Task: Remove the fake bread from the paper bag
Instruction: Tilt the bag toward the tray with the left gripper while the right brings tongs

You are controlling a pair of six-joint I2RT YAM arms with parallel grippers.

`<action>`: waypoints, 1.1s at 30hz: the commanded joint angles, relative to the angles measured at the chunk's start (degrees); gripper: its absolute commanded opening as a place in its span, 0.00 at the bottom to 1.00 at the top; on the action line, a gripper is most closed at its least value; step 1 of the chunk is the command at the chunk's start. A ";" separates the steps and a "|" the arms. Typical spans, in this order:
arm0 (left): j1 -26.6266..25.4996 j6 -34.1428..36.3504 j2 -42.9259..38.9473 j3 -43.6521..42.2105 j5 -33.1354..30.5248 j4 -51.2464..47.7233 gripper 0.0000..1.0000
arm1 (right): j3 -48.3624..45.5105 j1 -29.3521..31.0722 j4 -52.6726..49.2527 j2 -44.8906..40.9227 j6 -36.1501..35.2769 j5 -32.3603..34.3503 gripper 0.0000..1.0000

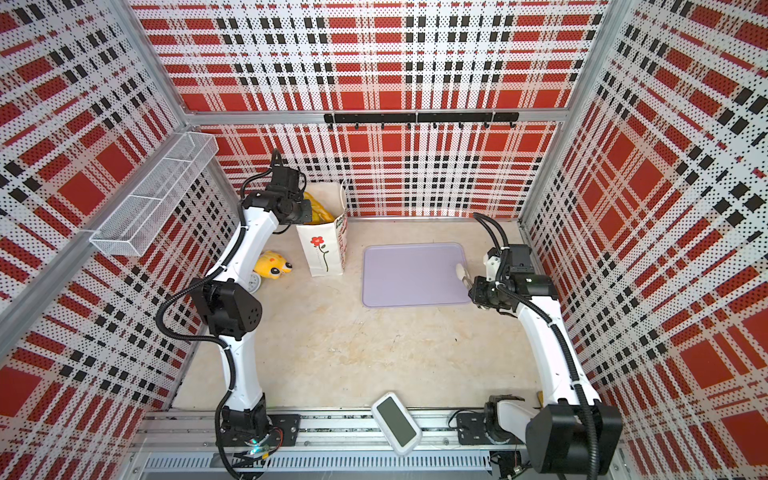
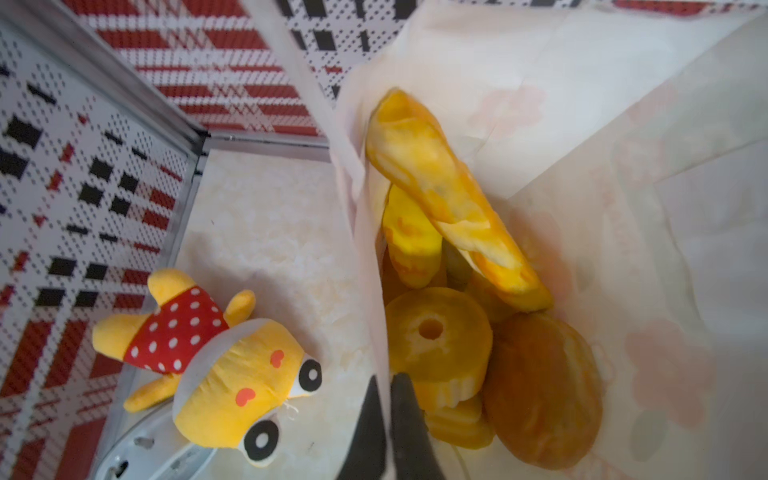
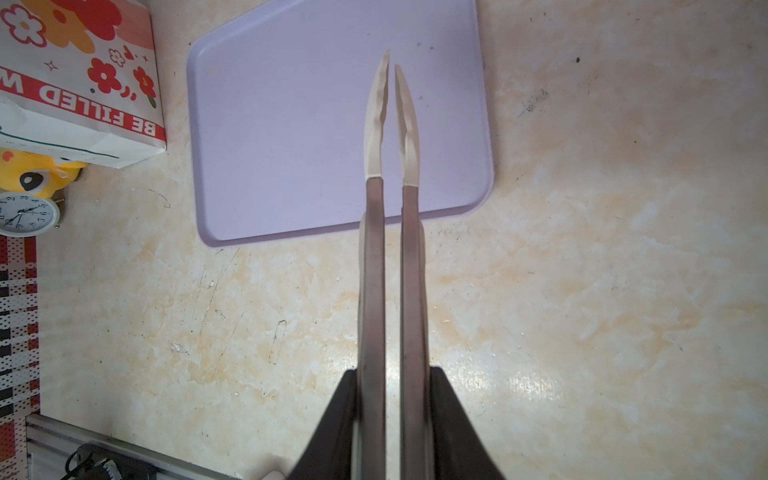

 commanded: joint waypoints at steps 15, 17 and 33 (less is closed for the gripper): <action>-0.33 25.68 -13.36 -19.79 0.70 33.61 0.00 | 4.45 11.36 3.49 -4.97 6.69 -7.41 0.29; 0.37 26.51 -14.73 -21.41 0.06 35.12 0.00 | 5.69 13.08 3.29 -5.25 7.54 -7.41 0.30; -10.02 38.72 -31.01 -48.07 -2.15 46.07 0.00 | 17.24 32.59 7.39 -1.10 22.04 -4.40 0.31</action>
